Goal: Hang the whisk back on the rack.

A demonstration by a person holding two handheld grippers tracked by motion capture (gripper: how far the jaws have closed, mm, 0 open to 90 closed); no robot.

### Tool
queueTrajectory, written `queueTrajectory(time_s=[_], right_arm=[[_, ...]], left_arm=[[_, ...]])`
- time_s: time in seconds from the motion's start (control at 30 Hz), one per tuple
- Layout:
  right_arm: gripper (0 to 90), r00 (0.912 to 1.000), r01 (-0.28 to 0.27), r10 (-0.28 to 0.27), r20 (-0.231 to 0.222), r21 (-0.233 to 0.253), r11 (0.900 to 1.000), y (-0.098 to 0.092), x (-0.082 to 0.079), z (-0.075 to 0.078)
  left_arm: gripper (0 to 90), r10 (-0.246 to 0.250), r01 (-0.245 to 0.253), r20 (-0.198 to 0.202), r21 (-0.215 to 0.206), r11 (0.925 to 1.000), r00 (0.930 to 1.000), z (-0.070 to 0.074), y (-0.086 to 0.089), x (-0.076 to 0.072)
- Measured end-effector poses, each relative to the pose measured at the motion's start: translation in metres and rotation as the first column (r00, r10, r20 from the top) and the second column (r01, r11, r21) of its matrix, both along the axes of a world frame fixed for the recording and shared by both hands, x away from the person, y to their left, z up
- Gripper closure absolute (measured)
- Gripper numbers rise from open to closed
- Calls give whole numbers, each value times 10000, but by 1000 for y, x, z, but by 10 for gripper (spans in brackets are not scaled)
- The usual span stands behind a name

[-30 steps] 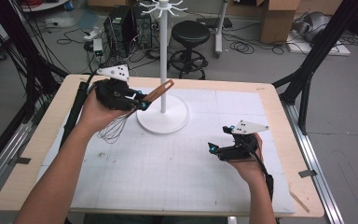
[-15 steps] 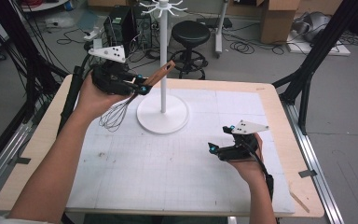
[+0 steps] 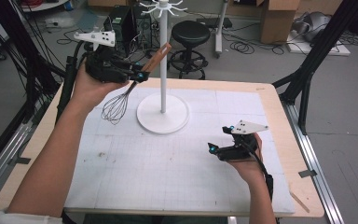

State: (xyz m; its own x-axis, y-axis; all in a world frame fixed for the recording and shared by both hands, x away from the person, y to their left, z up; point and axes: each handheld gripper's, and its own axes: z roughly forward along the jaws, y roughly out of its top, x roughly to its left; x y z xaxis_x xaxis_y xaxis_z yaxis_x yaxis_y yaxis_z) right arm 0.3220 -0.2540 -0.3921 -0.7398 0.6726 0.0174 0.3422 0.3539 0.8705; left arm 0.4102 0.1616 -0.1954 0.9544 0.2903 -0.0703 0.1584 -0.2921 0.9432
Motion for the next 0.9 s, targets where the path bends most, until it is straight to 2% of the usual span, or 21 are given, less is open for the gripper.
queueTrajectory(time_s=[0.17,0.4,0.73,0.9], right_arm=[[118,10000,-20,20,-4,-26,10000,1,0,-1],[118,10000,-30,30,-51,-43,10000,2,0,-1],[118,9999,-68,67,-75,-79,9999,2,1,-2],[118,10000,-53,52,-71,-34,10000,2,0,-1]], left_arm=[[708,47,-50,-96,-380,9993,9999,1,4,2],[707,287,-290,-69,-539,9981,9996,3,7,5],[708,734,-707,292,-824,9941,9969,20,7,7],[707,972,-934,325,-1029,9903,9947,26,8,9]])
